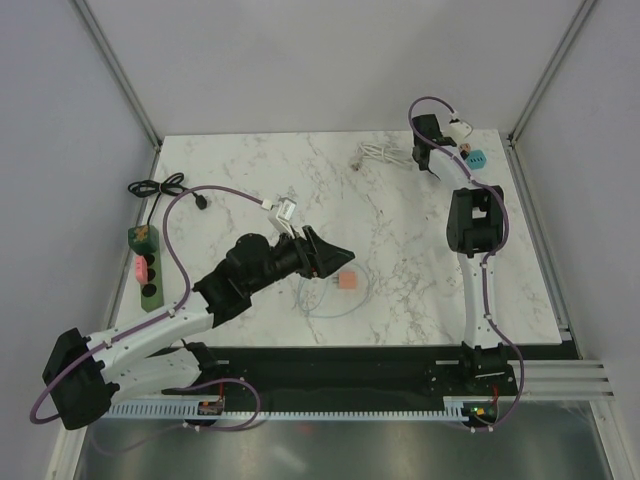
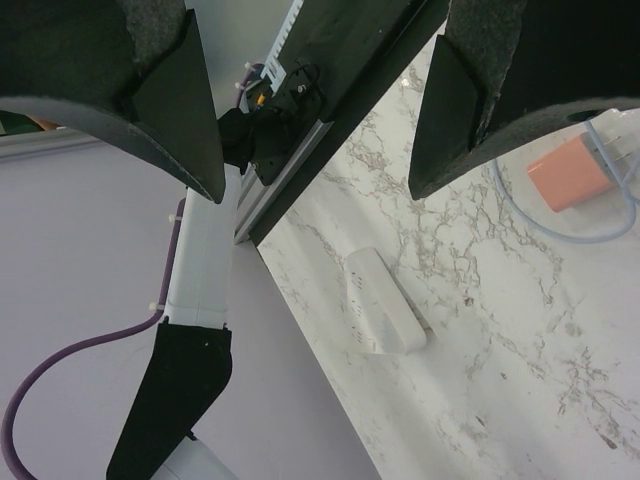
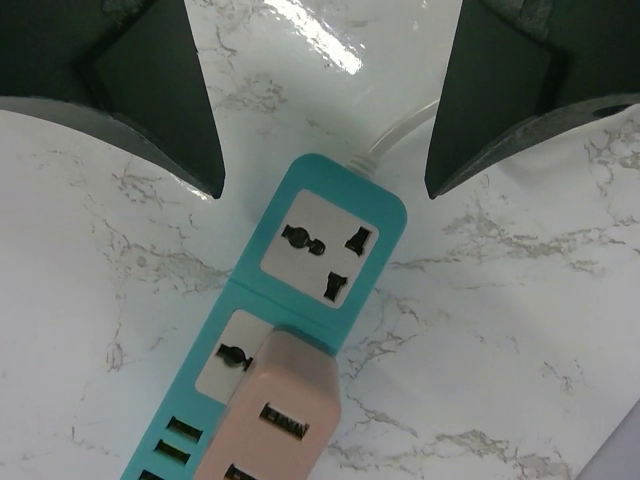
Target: Pull the plug off the socket
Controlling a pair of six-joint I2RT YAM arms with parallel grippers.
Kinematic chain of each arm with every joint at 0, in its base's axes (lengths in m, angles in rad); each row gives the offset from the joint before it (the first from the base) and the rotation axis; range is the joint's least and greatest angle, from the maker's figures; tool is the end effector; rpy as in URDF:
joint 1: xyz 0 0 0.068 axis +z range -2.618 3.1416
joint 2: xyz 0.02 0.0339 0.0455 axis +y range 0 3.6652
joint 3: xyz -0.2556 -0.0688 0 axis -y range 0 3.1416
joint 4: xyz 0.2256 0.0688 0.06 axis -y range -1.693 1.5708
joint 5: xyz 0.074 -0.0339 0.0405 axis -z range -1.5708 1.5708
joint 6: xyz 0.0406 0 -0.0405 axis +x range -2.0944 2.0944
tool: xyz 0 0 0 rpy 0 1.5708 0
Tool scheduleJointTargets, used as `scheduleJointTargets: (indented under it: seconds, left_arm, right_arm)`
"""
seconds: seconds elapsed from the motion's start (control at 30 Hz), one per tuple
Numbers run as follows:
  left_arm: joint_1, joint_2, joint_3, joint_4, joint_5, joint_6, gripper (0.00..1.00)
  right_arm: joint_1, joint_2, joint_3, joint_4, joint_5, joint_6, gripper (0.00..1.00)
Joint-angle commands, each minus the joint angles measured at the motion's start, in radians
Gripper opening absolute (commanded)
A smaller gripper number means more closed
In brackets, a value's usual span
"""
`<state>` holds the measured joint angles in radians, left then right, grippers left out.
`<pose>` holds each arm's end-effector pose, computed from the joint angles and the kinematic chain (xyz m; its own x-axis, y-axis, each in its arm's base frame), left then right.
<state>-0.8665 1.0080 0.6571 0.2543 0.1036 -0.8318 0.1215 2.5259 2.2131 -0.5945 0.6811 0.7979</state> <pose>0.1457 -0.1780 0.2974 -0.6516 -0.3685 -0.6630 0.5093 0.4353 -0.7424 0.5260 0.0385 0.1656 -0.3379 0.5190 -0.7851 0.7629 0.6396 0.0945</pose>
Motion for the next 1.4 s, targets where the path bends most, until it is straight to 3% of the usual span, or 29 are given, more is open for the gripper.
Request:
scheduleJointTargets:
  seconds: [0.0,0.4,0.53,0.67,0.8,0.83,0.93,1.2,1.37]
  left_arm:
    - [-0.006,0.0,0.004,0.013,-0.027,0.048,0.81]
    - [-0.009,0.01,-0.005,0.03,-0.022,0.049,0.81]
    - [-0.009,0.017,-0.005,0.031,-0.021,0.049,0.81]
    - [-0.009,0.04,0.002,0.037,-0.018,0.06,0.81]
    - [-0.008,0.075,0.022,0.031,-0.004,0.068,0.81]
    - [-0.008,0.09,0.027,0.03,-0.002,0.066,0.81]
    - [-0.008,0.125,0.044,0.03,0.008,0.06,0.81]
    - [-0.005,0.21,0.096,0.004,0.001,0.059,0.81]
    - [0.029,0.234,0.131,-0.018,-0.015,0.068,0.81]
  right_arm:
    - [-0.013,0.03,0.057,0.03,0.072,-0.061,0.89]
    - [-0.033,0.097,0.117,0.048,0.035,-0.126,0.85]
    - [-0.034,0.086,0.102,0.047,-0.009,-0.14,0.58]
    - [-0.019,0.019,0.016,0.05,-0.014,-0.144,0.4]
    - [-0.01,-0.07,-0.151,0.05,-0.07,-0.114,0.24]
    - [-0.005,-0.093,-0.189,0.051,-0.099,-0.097,0.15]
    - [0.027,-0.2,-0.363,0.071,-0.103,-0.043,0.06]
    - [0.148,-0.45,-0.741,0.09,-0.202,0.248,0.08]
    - [0.271,-0.532,-0.862,0.154,-0.278,0.371,0.13]
